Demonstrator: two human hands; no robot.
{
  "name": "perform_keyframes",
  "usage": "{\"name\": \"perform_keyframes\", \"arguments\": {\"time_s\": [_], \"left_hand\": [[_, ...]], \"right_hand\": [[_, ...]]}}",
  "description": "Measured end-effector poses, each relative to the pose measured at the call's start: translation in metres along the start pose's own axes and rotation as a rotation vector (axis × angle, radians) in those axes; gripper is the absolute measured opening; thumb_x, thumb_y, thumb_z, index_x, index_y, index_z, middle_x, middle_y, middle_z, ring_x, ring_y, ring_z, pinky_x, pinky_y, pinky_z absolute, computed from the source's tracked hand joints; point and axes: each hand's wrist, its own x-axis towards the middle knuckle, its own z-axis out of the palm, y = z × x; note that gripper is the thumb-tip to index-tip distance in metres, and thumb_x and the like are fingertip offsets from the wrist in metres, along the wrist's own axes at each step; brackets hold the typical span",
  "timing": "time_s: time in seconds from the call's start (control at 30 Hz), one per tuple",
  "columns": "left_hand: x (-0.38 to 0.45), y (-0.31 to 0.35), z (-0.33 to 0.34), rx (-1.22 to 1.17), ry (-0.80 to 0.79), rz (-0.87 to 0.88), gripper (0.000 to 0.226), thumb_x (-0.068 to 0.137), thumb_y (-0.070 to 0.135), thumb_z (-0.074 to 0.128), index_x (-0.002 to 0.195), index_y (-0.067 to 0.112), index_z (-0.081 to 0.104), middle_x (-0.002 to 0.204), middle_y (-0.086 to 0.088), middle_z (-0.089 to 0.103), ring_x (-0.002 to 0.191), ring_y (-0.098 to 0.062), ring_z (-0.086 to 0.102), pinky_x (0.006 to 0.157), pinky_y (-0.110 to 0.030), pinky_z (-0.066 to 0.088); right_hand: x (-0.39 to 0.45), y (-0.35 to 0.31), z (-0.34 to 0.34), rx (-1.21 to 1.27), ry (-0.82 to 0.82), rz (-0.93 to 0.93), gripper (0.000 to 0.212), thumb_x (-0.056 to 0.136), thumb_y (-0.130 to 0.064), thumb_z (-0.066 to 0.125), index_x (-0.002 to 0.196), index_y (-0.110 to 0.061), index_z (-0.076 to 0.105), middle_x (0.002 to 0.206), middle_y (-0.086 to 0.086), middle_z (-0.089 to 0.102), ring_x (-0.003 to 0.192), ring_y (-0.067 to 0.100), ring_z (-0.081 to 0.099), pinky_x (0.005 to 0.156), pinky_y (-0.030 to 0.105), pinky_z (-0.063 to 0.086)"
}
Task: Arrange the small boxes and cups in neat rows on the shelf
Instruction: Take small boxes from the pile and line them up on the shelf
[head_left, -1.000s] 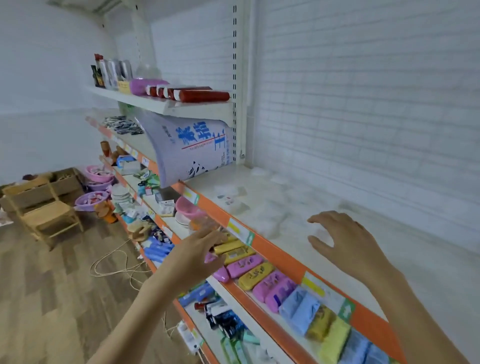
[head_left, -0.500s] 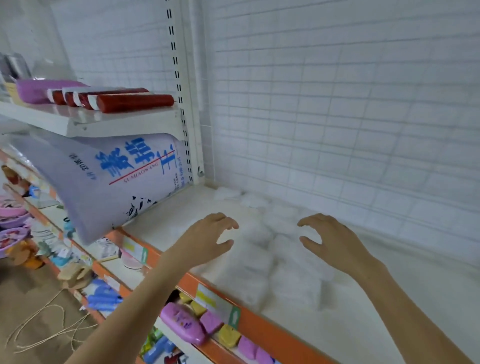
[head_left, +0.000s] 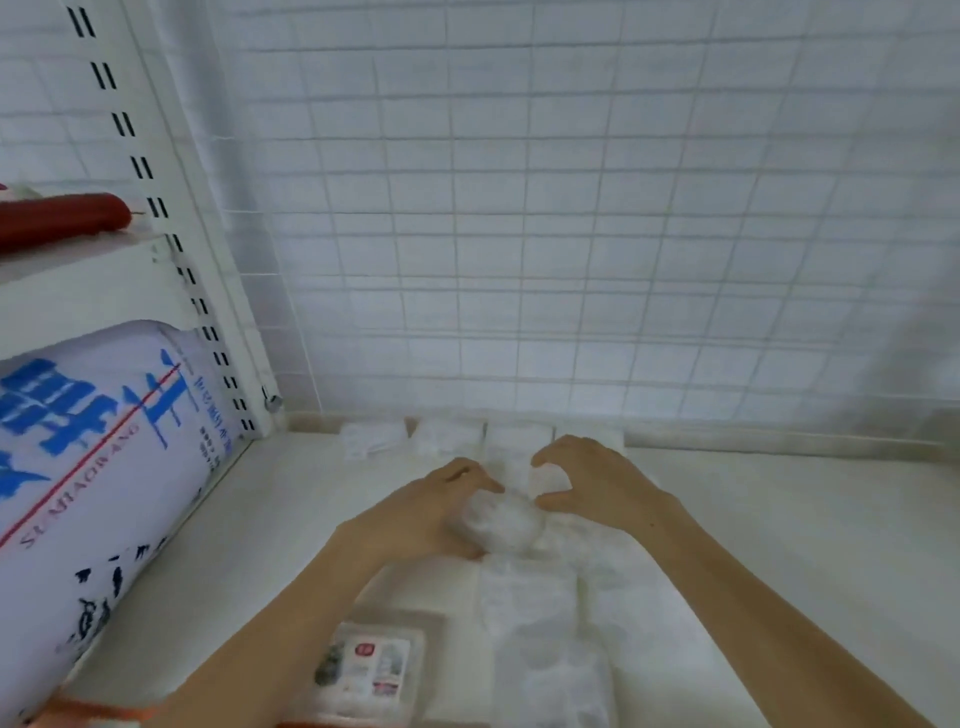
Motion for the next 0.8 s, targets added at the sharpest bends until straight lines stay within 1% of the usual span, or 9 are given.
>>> {"name": "perform_keyframes", "arguments": {"time_s": [0.1,0.2,0.27,0.33,0.43,0.53,0.6,0.67,0.8], "left_hand": [[-0.006,-0.011,-0.003,0.008,0.064,0.068,0.062,0.069,0.049,0.073,0.122,0.034,0.044,0.119,0.019,0.035,0.107,-0.004,0.047,0.089,-0.024,0.043],[-0.014,-0.031,-0.014,-0.038,0.110,0.072,0.058,0.066,0.060,0.069,0.113,0.038,0.044,0.113,0.022,0.037,0.100,0.005,0.046,0.084,-0.016,0.041],[-0.016,-0.044,-0.018,-0.081,0.142,0.079,0.054,0.063,0.071,0.061,0.103,0.040,0.043,0.108,0.023,0.039,0.100,0.008,0.042,0.082,-0.010,0.037],[-0.017,-0.050,-0.019,-0.142,0.185,0.078,0.048,0.062,0.075,0.057,0.093,0.041,0.045,0.103,0.022,0.044,0.098,0.006,0.045,0.082,-0.011,0.037],[-0.016,-0.047,-0.019,-0.191,0.231,0.083,0.042,0.066,0.074,0.054,0.088,0.038,0.053,0.093,0.020,0.055,0.089,0.002,0.054,0.077,-0.020,0.044],[-0.017,-0.044,-0.018,-0.344,0.260,0.013,0.039,0.071,0.070,0.053,0.086,0.034,0.055,0.086,0.015,0.063,0.072,0.003,0.063,0.070,-0.026,0.050],[-0.017,-0.044,-0.019,-0.407,0.309,-0.014,0.039,0.071,0.064,0.051,0.084,0.028,0.057,0.076,0.012,0.065,0.064,-0.001,0.063,0.063,-0.025,0.050],[-0.017,-0.043,-0.021,-0.410,0.337,-0.017,0.037,0.074,0.059,0.049,0.084,0.025,0.059,0.075,0.013,0.066,0.068,-0.001,0.062,0.061,-0.021,0.047],[-0.014,-0.049,-0.018,-0.385,0.368,-0.011,0.019,0.088,0.040,0.052,0.093,0.023,0.059,0.088,0.010,0.064,0.083,-0.002,0.061,0.078,-0.028,0.050]], "right_hand": [[0.000,-0.006,0.004,0.100,0.011,0.079,0.050,0.083,-0.034,0.066,0.128,-0.024,0.049,0.134,-0.004,0.044,0.122,0.016,0.042,0.100,0.030,0.037],[-0.002,-0.011,0.007,0.167,0.051,0.159,0.047,0.082,-0.028,0.067,0.126,-0.026,0.052,0.134,-0.006,0.045,0.123,0.014,0.042,0.100,0.030,0.037],[-0.005,-0.017,0.010,0.153,0.093,0.188,0.045,0.084,-0.027,0.063,0.128,-0.027,0.050,0.137,-0.007,0.044,0.124,0.012,0.040,0.101,0.028,0.036],[-0.009,-0.023,0.012,0.063,0.130,0.182,0.044,0.090,-0.032,0.055,0.133,-0.026,0.046,0.140,-0.008,0.042,0.127,0.012,0.038,0.101,0.025,0.032],[-0.016,-0.029,0.011,0.107,0.195,0.176,0.035,0.095,-0.039,0.044,0.127,-0.026,0.052,0.128,-0.008,0.055,0.119,0.012,0.048,0.095,0.024,0.038],[-0.019,-0.032,0.009,0.238,0.229,0.206,0.027,0.098,-0.035,0.036,0.115,-0.031,0.056,0.103,-0.007,0.064,0.090,0.010,0.059,0.073,0.025,0.048],[-0.019,-0.032,0.009,0.264,0.236,0.215,0.027,0.099,-0.033,0.032,0.112,-0.031,0.056,0.098,-0.006,0.063,0.083,0.010,0.059,0.067,0.027,0.049],[-0.018,-0.033,0.010,0.279,0.240,0.216,0.027,0.099,-0.031,0.031,0.111,-0.030,0.056,0.097,-0.004,0.063,0.082,0.012,0.060,0.065,0.030,0.050],[-0.015,-0.034,0.009,0.302,0.246,0.233,0.025,0.100,-0.029,0.030,0.104,-0.022,0.055,0.091,0.001,0.064,0.076,0.014,0.062,0.057,0.034,0.047]]}}
